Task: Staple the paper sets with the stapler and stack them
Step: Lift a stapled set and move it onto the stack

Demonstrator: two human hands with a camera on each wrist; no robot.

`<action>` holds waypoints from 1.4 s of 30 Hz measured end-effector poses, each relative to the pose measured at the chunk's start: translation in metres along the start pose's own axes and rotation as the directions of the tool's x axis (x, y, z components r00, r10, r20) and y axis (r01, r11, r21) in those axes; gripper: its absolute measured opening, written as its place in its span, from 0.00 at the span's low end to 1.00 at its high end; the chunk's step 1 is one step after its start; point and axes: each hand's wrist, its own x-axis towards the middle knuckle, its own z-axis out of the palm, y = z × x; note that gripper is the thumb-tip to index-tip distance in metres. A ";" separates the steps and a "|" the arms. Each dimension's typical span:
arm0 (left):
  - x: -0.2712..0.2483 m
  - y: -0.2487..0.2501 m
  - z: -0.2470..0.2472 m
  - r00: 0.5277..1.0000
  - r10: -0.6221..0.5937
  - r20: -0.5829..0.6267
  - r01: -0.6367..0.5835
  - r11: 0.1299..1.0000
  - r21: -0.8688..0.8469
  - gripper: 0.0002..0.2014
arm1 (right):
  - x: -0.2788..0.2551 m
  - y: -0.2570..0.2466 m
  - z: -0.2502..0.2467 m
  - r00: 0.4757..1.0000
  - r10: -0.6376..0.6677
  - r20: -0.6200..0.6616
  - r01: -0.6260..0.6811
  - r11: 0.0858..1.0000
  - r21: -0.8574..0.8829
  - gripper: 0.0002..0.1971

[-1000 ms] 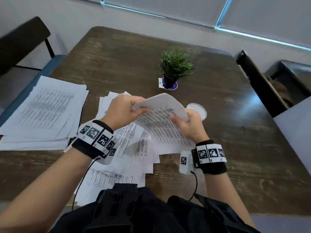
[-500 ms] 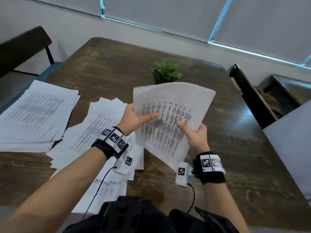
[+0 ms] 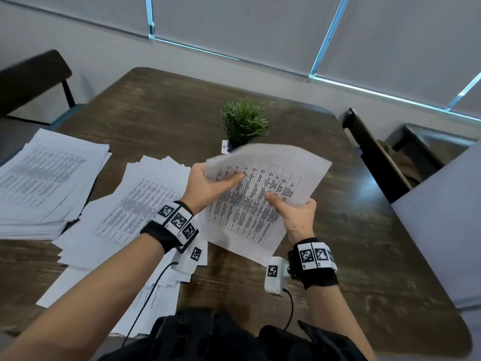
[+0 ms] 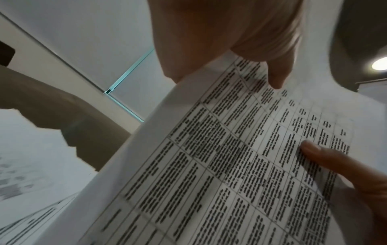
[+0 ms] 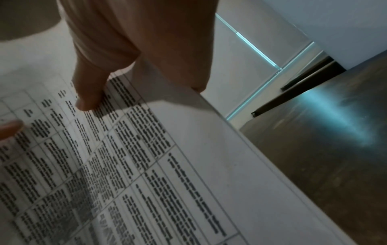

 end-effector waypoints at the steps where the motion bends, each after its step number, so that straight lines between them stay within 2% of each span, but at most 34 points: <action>1: 0.000 0.006 0.001 1.000 0.021 -0.001 -0.021 1.000 0.003 0.14 | 0.000 -0.005 -0.001 1.000 -0.024 0.004 0.024 1.000 0.003 0.15; 7: 0.006 0.027 0.019 0.993 0.085 -0.082 -0.087 0.996 -0.030 0.11 | 0.003 -0.027 -0.007 0.984 -0.177 -0.027 0.178 0.983 0.040 0.16; 9: 0.006 0.021 0.027 0.994 0.076 -0.081 -0.078 0.997 -0.013 0.09 | 0.004 -0.024 -0.008 0.982 -0.183 -0.038 0.184 0.983 0.027 0.16; 11: 0.005 0.007 0.030 0.996 0.020 -0.084 -0.018 1.000 0.018 0.09 | 0.005 -0.013 -0.010 0.988 -0.145 -0.053 0.144 0.989 -0.019 0.15; 15: 0.002 -0.027 0.026 0.989 -0.142 -0.043 0.145 0.986 0.079 0.17 | -0.001 0.012 -0.020 0.999 -0.006 -0.048 0.003 0.998 -0.060 0.16; 17: -0.001 -0.036 0.026 0.985 -0.175 -0.009 0.175 0.977 0.121 0.19 | -0.005 0.019 -0.023 0.998 0.036 -0.059 -0.039 0.998 -0.046 0.16; 24: -0.004 -0.033 0.021 0.986 -0.142 -0.087 0.150 0.985 0.086 0.14 | -0.004 0.021 -0.023 0.999 0.020 -0.045 -0.021 1.000 -0.021 0.15; 29: -0.027 -0.067 0.013 0.972 -0.229 -0.057 0.234 0.963 0.136 0.13 | -0.016 0.046 -0.027 0.999 0.037 -0.005 -0.037 0.993 -0.116 0.17; 32: -0.037 -0.080 0.013 0.960 -0.263 -0.092 0.274 0.951 0.146 0.13 | -0.019 0.053 -0.027 0.999 0.049 -0.013 -0.051 0.991 -0.124 0.16; 37: -0.031 -0.065 0.010 0.939 -0.254 -0.232 0.298 0.937 0.181 0.13 | -0.008 0.049 -0.006 0.993 0.115 0.003 -0.114 0.986 -0.119 0.14; 42: -0.019 -0.038 -0.041 0.926 -0.233 -0.297 0.317 0.907 0.277 0.09 | 0.018 0.049 0.028 0.969 0.221 0.109 -0.198 0.962 -0.187 0.10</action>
